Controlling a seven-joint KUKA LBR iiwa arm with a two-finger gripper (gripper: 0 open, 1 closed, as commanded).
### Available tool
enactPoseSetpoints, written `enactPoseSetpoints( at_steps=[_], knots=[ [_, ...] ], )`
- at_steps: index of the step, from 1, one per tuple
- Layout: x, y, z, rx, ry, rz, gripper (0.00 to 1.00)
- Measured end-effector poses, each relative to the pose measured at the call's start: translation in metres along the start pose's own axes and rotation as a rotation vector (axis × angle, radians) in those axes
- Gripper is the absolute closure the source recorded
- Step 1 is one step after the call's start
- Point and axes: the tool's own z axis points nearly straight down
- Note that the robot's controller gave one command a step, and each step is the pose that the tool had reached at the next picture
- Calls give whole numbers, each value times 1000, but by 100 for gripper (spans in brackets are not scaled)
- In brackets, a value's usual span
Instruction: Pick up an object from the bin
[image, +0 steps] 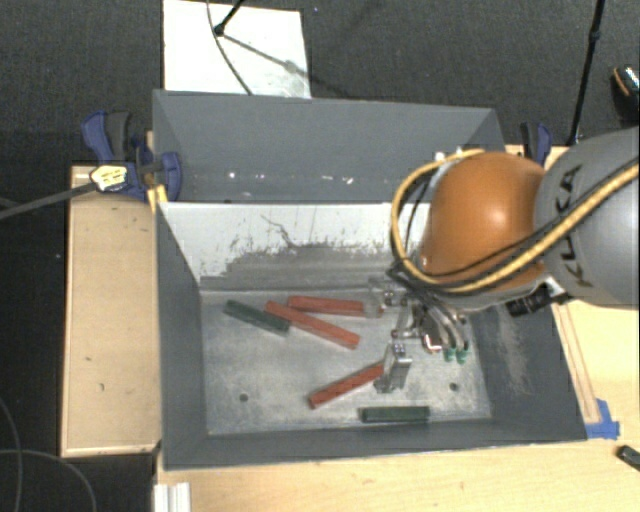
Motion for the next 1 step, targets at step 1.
enactPoseSetpoints(
  at_steps=[1],
  knots=[
    [-3, -6, 142, 0, 1, 28, 0]
  ],
)
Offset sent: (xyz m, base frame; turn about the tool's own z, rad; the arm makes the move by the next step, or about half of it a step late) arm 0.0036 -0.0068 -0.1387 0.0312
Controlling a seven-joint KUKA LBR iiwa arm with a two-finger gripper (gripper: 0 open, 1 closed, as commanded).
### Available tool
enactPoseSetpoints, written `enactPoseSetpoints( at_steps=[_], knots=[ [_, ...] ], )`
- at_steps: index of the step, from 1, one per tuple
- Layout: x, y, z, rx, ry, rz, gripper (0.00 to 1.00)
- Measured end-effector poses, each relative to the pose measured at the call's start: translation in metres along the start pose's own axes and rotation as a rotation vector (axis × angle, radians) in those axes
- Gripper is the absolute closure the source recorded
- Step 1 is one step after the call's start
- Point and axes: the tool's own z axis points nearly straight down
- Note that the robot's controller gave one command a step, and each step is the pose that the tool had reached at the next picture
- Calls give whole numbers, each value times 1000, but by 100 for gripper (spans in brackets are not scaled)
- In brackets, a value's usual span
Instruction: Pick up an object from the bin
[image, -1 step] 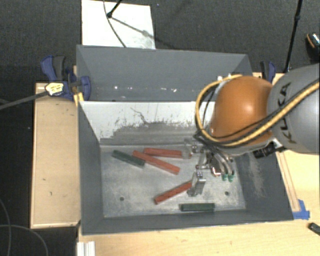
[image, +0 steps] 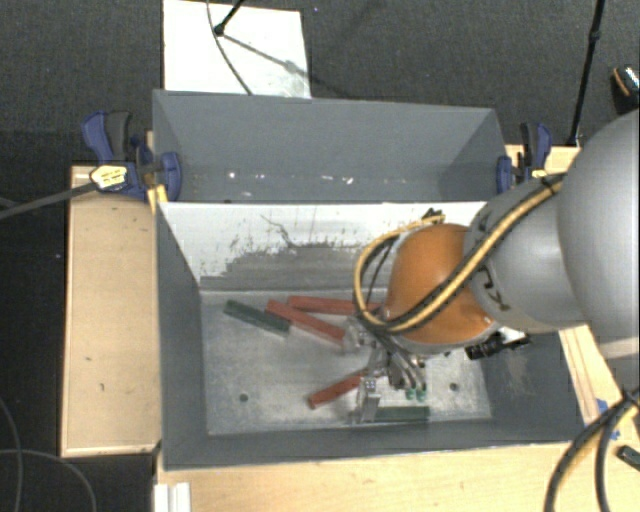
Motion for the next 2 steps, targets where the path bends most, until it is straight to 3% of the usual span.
enactPoseSetpoints(
  at_steps=[1, 2],
  knots=[
    [-3, 0, -5, -1, -8, 3, 100],
    [-1, 0, -3, 0, -2, 5, 0]
  ],
)
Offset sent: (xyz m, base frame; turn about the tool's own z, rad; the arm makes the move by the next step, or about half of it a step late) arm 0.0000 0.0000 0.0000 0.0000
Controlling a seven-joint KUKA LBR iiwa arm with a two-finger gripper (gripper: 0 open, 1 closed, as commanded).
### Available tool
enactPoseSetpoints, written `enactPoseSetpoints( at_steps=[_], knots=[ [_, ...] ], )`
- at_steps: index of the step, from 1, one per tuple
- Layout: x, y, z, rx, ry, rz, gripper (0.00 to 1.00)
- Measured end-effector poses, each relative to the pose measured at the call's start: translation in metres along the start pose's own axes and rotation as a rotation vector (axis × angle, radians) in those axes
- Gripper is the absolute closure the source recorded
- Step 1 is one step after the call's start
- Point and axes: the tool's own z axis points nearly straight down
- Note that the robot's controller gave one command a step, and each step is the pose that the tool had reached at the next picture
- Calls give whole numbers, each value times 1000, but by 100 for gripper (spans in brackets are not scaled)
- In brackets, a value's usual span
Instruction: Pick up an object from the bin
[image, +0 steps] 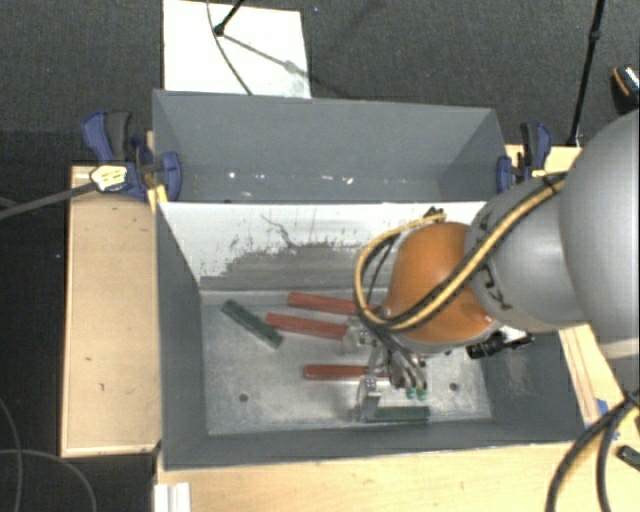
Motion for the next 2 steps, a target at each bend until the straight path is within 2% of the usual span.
enactPoseSetpoints(
  at_steps=[1, 2],
  knots=[
    [0, 0, 0, 0, 0, 3, 100],
    [6, 14, -73, -1, -5, -32, 100]
  ],
)
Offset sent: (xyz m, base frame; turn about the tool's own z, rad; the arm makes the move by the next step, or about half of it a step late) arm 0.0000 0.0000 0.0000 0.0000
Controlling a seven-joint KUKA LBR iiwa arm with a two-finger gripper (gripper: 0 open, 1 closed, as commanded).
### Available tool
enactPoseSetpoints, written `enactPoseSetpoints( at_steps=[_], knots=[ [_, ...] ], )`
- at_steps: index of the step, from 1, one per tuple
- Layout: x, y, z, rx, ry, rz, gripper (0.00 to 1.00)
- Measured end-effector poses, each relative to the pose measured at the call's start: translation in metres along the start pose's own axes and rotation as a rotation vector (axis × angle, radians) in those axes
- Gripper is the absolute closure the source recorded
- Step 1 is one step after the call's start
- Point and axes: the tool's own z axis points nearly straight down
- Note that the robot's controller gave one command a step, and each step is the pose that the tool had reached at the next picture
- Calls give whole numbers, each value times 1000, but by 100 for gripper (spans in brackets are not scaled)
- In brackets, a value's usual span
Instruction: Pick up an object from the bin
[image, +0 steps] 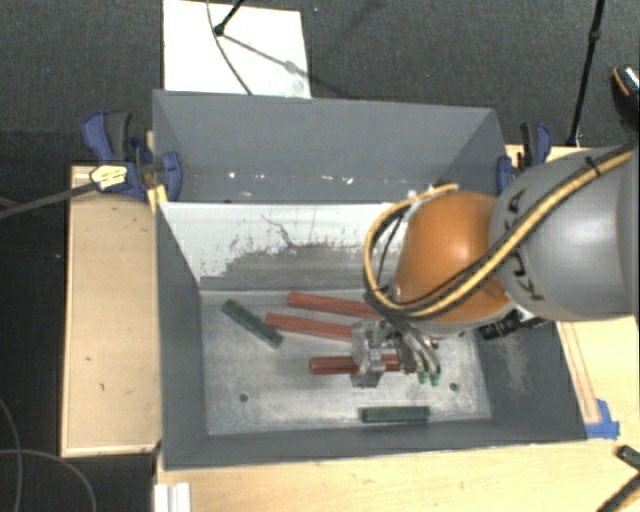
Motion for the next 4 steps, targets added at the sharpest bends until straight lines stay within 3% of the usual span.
enactPoseSetpoints(
  at_steps=[1, 2, 3, 4],
  knots=[
    [1, -1, 4, 1, 6, 2, 0],
    [-12, 13, 76, 1, 11, -43, 0],
    [-13, 12, 73, 1, 6, -40, 100],
    [-6, -3, -121, 1, -3, -258, 100]
  ],
)
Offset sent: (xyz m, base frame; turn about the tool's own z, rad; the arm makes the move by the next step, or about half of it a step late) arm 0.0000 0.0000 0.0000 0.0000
